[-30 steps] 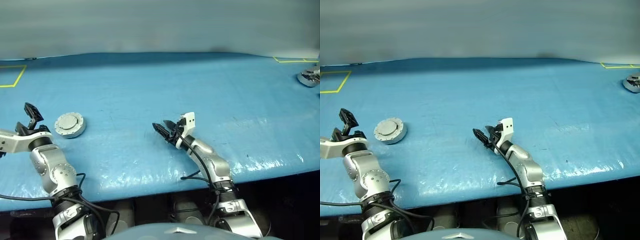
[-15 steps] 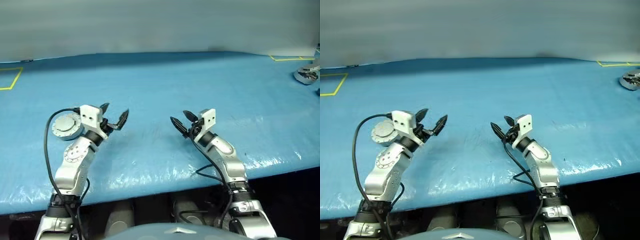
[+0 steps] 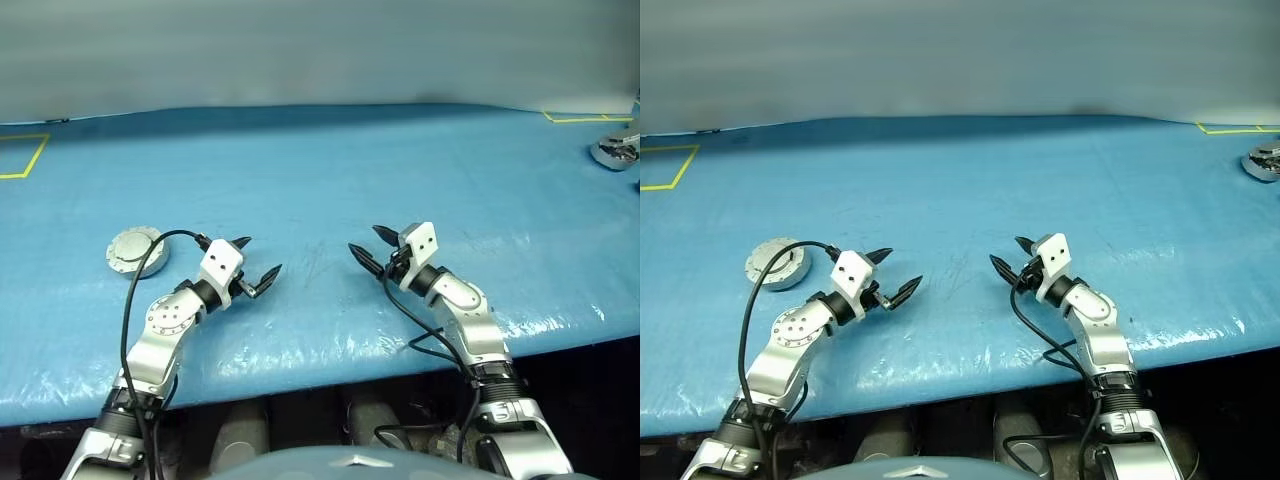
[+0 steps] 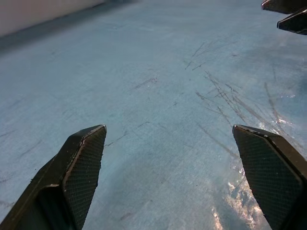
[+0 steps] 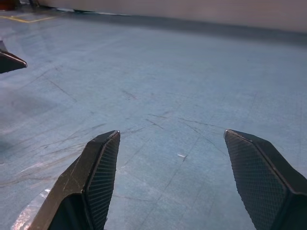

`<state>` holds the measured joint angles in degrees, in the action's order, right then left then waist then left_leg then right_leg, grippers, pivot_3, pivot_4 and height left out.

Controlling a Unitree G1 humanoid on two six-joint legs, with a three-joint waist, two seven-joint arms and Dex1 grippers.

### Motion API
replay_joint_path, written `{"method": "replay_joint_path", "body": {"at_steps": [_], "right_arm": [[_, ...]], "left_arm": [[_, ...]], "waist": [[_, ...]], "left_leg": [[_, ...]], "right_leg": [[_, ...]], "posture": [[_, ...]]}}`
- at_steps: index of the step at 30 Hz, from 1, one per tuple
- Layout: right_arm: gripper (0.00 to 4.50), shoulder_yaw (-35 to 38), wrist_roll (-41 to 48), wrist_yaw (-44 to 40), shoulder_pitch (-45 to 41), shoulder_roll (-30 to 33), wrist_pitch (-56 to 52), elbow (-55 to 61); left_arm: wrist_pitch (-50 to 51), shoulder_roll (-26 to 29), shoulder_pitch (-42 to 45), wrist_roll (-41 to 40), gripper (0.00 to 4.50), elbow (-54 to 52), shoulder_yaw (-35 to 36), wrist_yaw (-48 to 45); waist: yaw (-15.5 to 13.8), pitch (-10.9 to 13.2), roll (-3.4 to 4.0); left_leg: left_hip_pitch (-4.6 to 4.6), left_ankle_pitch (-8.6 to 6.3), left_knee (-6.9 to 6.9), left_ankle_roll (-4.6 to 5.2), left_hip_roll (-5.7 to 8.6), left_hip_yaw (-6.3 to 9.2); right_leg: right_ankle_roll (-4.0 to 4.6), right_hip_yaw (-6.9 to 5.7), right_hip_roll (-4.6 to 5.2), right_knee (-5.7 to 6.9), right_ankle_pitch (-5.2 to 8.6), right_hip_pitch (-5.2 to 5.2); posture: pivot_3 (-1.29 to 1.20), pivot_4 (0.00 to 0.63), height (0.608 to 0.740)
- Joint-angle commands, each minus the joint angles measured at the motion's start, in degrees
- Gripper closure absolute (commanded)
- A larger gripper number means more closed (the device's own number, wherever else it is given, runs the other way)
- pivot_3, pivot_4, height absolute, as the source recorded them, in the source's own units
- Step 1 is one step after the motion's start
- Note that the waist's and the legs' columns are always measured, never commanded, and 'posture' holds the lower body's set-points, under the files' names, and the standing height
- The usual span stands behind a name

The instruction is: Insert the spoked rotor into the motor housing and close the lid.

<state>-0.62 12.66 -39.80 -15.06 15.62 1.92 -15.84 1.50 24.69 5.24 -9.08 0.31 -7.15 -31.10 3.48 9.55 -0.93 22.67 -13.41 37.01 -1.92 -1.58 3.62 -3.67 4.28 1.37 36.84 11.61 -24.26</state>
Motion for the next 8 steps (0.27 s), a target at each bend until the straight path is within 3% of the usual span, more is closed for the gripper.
{"method": "replay_joint_path", "body": {"at_steps": [1,8], "right_arm": [[0.85,-0.34,-0.37,-0.65,-1.83,0.13,1.61,-0.31],[0.85,-0.49,-0.79,-0.11,-2.02,-0.25,2.01,-0.85]], "left_arm": [[-2.04,-0.28,-0.85,-0.33,0.05,-1.82,1.85,-0.43],[-2.33,-1.35,-0.40,0.39,0.05,-1.46,2.76,0.70]], "waist": [[0.03,0.00,0.00],[-0.13,0.00,0.00]], "left_leg": [[0.00,0.00,0.01,0.00,0.00,-0.01],[0.01,0.00,0.02,0.00,0.00,-0.01]], "right_leg": [[0.00,0.01,0.00,0.00,0.00,0.00],[-0.02,0.01,0.00,0.00,-0.01,0.01]], "posture": [[0.00,0.150,0.740],[0.00,0.150,0.740]]}}
